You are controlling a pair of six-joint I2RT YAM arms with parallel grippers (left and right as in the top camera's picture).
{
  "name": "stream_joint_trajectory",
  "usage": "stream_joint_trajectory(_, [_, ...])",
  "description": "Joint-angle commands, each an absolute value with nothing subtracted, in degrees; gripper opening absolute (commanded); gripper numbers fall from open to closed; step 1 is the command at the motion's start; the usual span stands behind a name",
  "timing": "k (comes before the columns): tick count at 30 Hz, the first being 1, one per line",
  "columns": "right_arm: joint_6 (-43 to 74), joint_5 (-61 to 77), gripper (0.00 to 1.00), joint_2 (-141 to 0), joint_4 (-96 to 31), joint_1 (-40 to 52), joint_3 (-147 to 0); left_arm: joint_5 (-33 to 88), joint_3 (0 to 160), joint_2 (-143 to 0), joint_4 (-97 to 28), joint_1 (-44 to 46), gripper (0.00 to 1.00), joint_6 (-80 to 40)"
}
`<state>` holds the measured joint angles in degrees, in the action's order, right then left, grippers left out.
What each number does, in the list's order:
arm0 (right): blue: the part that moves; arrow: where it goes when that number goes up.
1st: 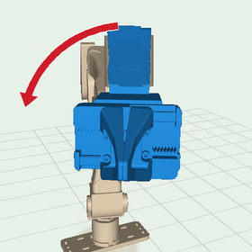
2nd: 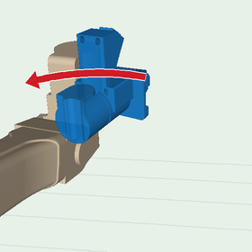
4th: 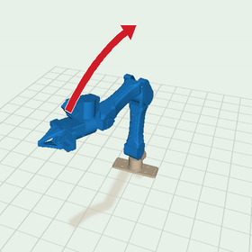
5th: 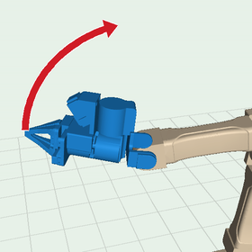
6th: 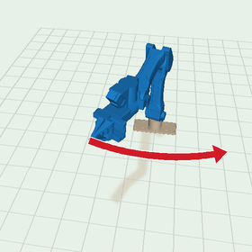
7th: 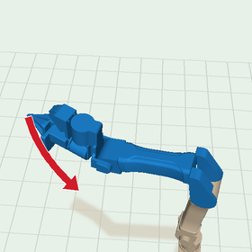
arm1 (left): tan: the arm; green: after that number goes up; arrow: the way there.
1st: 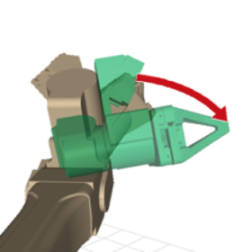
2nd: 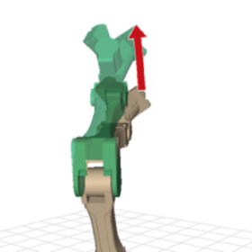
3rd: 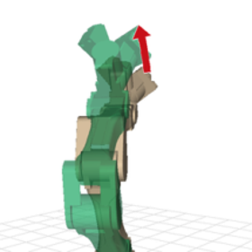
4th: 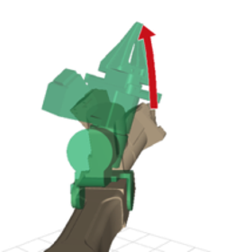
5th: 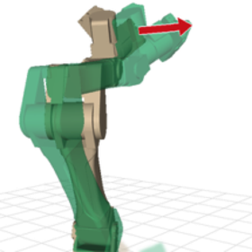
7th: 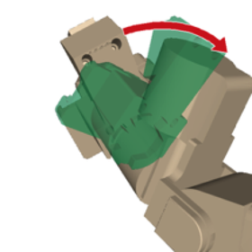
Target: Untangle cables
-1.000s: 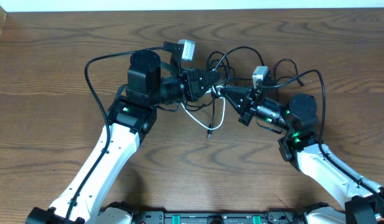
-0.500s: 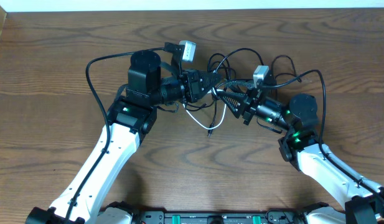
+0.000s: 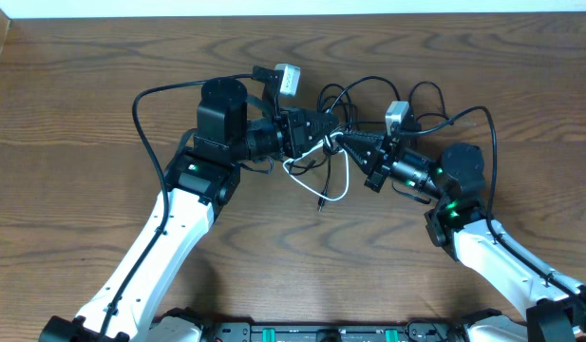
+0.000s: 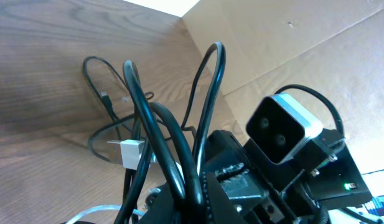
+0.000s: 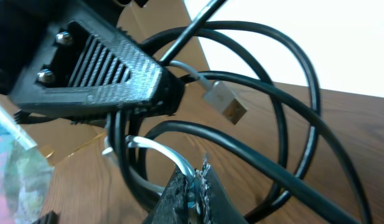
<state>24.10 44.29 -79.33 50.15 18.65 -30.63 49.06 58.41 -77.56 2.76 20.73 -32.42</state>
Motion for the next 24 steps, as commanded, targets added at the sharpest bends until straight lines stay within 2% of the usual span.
stream_joint_trajectory(1, [20.5,48.5,0.01,-79.0,50.5,18.8,-31.0,43.5,59.0,-76.8,0.4,20.9,0.08,-30.0])
stream_joint_trajectory(8, [18.8,55.2,0.01,-79.0,53.8,18.0,-31.0,20.6,59.0,-76.8,-13.9,20.9,0.08,-25.5])
stream_joint_trajectory(14, [18.8,54.8,0.01,-79.0,53.8,17.5,-31.0,18.3,59.0,-76.8,-16.1,20.9,0.08,-25.5])
stream_joint_trajectory(17, [20.3,54.5,0.01,-79.0,53.8,16.6,-31.0,18.3,59.0,-76.8,-16.8,20.9,0.16,-22.3])
stream_joint_trajectory(19, [22.2,54.6,0.01,-79.0,53.8,15.5,-31.0,17.8,59.0,-76.8,-18.0,20.9,0.17,-19.7])
stream_joint_trajectory(24, [27.9,54.6,0.01,-79.0,53.8,12.3,-31.0,5.3,59.0,-76.8,-24.6,20.9,0.17,-19.5])
